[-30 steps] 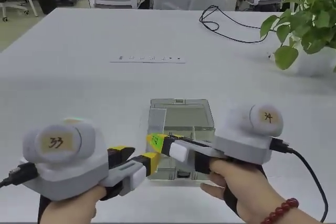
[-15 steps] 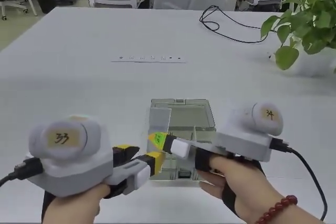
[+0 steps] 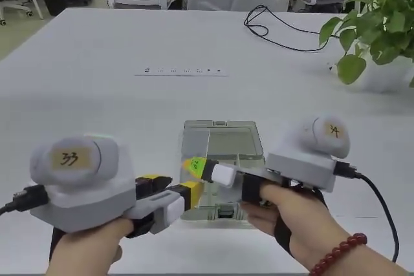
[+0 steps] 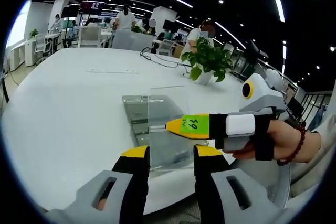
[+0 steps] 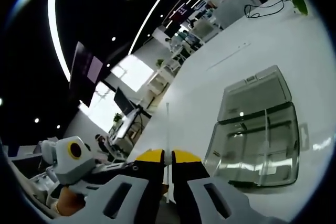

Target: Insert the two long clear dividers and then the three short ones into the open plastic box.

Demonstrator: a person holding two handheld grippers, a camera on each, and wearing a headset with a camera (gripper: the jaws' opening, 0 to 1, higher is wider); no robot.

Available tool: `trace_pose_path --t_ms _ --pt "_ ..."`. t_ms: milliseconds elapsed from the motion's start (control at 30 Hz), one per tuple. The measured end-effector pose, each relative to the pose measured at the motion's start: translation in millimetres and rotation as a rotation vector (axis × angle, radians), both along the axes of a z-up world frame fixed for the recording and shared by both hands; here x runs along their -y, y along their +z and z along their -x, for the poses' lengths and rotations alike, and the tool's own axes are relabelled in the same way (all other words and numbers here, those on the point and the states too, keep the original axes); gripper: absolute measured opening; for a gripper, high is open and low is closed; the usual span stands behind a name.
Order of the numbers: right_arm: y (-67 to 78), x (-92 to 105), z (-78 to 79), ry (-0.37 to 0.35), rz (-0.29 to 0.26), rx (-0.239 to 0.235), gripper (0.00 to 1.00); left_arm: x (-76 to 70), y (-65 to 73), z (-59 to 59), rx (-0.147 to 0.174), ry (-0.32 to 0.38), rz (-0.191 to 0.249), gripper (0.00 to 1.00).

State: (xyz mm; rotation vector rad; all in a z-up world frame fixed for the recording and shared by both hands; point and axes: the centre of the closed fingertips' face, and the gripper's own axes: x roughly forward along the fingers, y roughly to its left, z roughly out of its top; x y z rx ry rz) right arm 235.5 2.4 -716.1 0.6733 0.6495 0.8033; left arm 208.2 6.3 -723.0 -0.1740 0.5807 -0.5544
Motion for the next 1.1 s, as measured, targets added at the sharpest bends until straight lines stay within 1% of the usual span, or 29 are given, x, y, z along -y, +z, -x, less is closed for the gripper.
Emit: trace_pose_path --t_ms 33,100,167,200,267,367,400,433,467,533,600,667,700,800,833,900,933,967,1000,1067,1100 --pt "1.1 2.0 -2.2 -0.007 0.01 0.003 0.06 -0.7 0.5 0.8 0.013 -0.014 -0.024 0.32" --pt "2.5 4.6 -4.9 -0.014 0.013 -0.002 0.06 -0.7 2.7 1.1 0.037 -0.025 -0.037 0.35" --pt "1.1 9.0 -8.4 -0.027 0.025 -0.025 0.06 -1.0 3.2 2.4 0.051 -0.045 -0.057 0.37" --pt "-1.9 12.4 -9.9 -0.035 0.048 -0.042 0.06 -1.5 3.0 2.8 0.058 -0.055 -0.07 0.38" --pt "-5.1 16.5 -11.3 -0.033 0.082 -0.056 0.06 -1.9 3.2 4.2 0.079 -0.077 -0.097 0.41" --pt "-10.9 24.0 -13.8 -0.048 0.114 -0.108 0.06 -3.3 1.2 5.4 0.1 -0.096 -0.137 0.49" --pt "-11.6 26.1 -15.7 -0.051 0.121 -0.116 0.06 -3.3 0.5 5.6 0.11 -0.106 -0.15 0.51" --pt "-13.7 28.3 -15.7 -0.058 0.131 -0.135 0.06 -2.4 -0.5 6.5 0.119 -0.115 -0.156 0.52" --pt "-17.7 31.7 -15.2 -0.07 0.149 -0.169 0.06 -2.4 -2.3 7.1 0.115 -0.116 -0.153 0.54" --pt "-24.1 36.4 -16.4 -0.083 0.171 -0.217 0.06 -1.7 -5.4 7.7 0.119 -0.126 -0.155 0.58" --pt "-26.4 38.0 -17.8 -0.084 0.18 -0.237 0.06 -1.2 -8.0 8.0 0.126 -0.138 -0.169 0.63" --pt "-31.4 41.6 -17.7 -0.09 0.207 -0.28 0.06 -0.5 -10.9 8.6 0.133 -0.151 -0.184 0.67" --pt "-33.7 42.8 -17.7 -0.089 0.215 -0.304 0.06 -0.3 -11.6 8.5 0.146 -0.16 -0.196 0.69" --pt "-38.0 47.0 -23.5 -0.095 0.227 -0.343 0.06 0.5 -13.1 8.0 0.168 -0.176 -0.219 0.75" --pt "-39.4 47.7 -21.8 -0.095 0.236 -0.362 0.06 0.7 -13.2 7.5 0.174 -0.179 -0.22 0.77" --pt "-41.0 48.3 -21.0 -0.098 0.25 -0.377 0.06 1.2 -13.3 6.4 0.188 -0.18 -0.221 0.8" --pt "-43.1 48.6 -18.9 -0.096 0.265 -0.4 0.06 1.6 -13.4 6.5 0.191 -0.183 -0.222 0.82" --pt "-44.3 49.5 -20.9 -0.098 0.266 -0.406 0.06 2.3 -13.8 6.2 0.198 -0.19 -0.226 0.83" --pt "-46.5 50.9 -22.3 -0.098 0.281 -0.414 0.06 2.4 -14.6 5.9 0.201 -0.197 -0.232 0.83" --pt "-49.6 52.2 -20.4 -0.098 0.31 -0.427 0.06 2.7 -15.5 4.7 0.205 -0.202 -0.232 0.85" --pt "-49.9 51.4 -19.1 -0.096 0.314 -0.433 0.06 2.8 -15.6 4.5 0.205 -0.204 -0.231 0.86"
